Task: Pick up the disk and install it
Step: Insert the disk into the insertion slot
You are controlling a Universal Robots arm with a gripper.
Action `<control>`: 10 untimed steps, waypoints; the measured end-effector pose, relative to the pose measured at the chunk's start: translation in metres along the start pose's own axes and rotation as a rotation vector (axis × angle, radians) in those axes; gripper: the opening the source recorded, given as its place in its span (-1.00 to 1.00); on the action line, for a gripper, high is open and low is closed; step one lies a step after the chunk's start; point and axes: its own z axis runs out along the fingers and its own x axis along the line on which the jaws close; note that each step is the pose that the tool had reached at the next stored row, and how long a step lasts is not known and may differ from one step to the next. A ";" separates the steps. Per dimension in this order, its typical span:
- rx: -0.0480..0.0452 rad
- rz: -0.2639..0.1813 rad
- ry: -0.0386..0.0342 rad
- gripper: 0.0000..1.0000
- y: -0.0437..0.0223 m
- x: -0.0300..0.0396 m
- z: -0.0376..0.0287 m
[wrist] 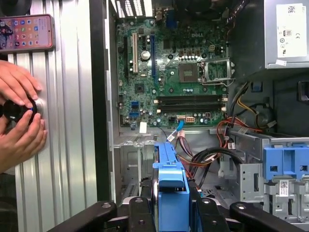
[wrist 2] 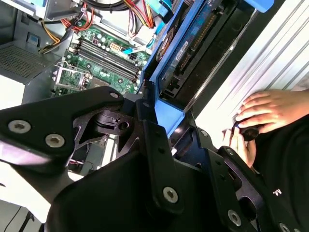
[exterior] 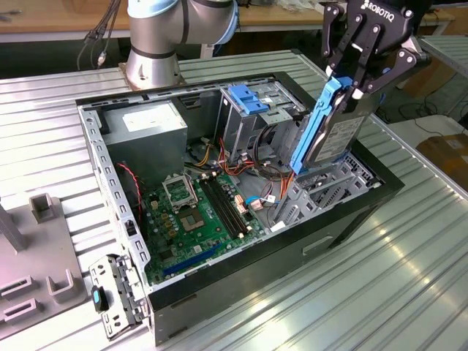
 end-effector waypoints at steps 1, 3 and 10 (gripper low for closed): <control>0.0000 0.000 -0.0002 -0.26 -0.0004 0.0014 0.0005; 0.0000 0.000 -0.0002 -0.26 -0.0016 0.0084 0.0019; 0.0000 0.000 -0.0003 -0.26 -0.0064 0.0140 0.0072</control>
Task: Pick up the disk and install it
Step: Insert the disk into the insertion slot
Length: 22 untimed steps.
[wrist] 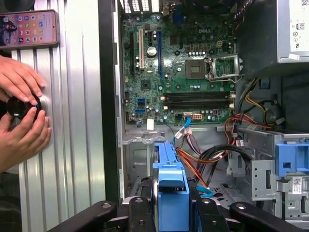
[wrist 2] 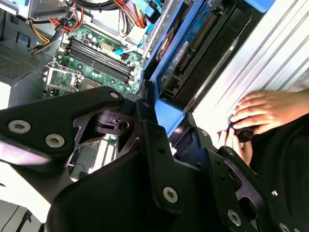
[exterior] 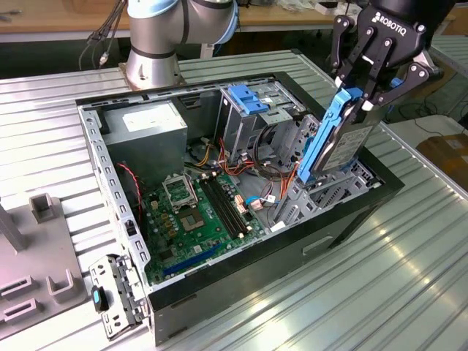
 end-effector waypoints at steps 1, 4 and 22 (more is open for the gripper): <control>0.0000 0.000 0.0000 -0.26 -0.0002 0.0003 0.0013; 0.0000 0.000 0.0001 -0.26 -0.0021 0.0025 0.0062; -0.0057 0.000 0.0001 -0.26 -0.0058 0.0065 0.0375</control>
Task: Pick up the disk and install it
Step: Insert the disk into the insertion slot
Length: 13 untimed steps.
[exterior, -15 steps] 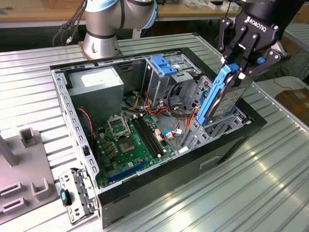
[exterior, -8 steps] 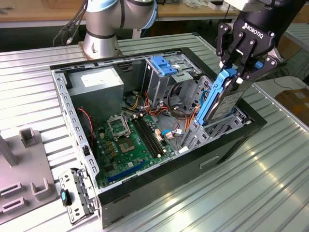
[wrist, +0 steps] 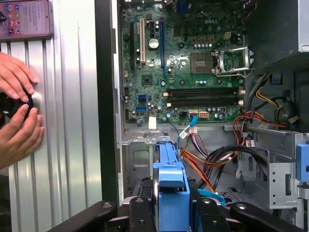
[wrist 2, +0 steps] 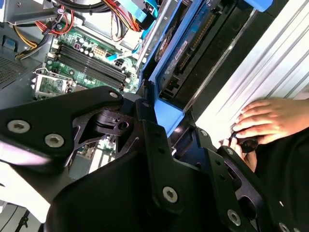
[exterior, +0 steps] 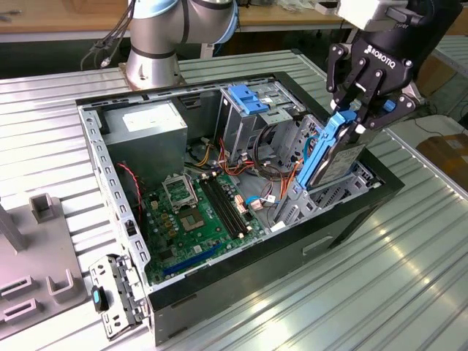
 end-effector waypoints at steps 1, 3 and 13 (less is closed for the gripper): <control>0.0000 0.000 0.0000 -0.26 0.0000 0.0005 0.0052; 0.0000 0.000 0.0002 -0.26 -0.0002 0.0013 0.0139; 0.0000 0.000 0.0001 -0.26 -0.0006 0.0038 0.0513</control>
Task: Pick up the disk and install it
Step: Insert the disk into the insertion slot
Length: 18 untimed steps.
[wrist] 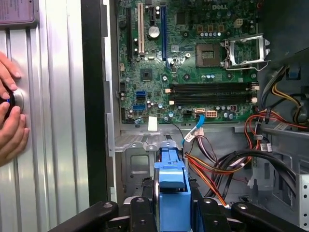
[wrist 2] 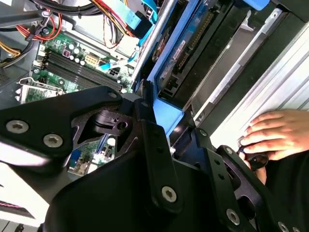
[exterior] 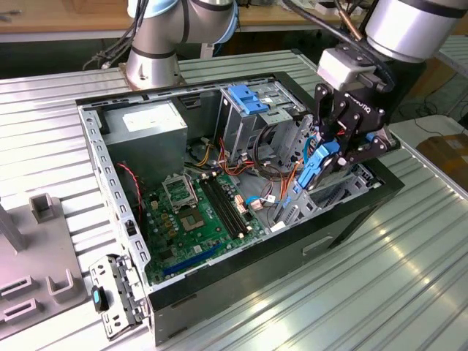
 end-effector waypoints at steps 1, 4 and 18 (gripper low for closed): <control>-0.0001 0.000 0.0002 -0.26 0.0000 0.0001 0.0037; -0.0001 0.000 0.0002 -0.26 0.0000 0.0003 0.0117; 0.0000 0.000 0.0002 -0.12 0.0000 0.0009 0.0245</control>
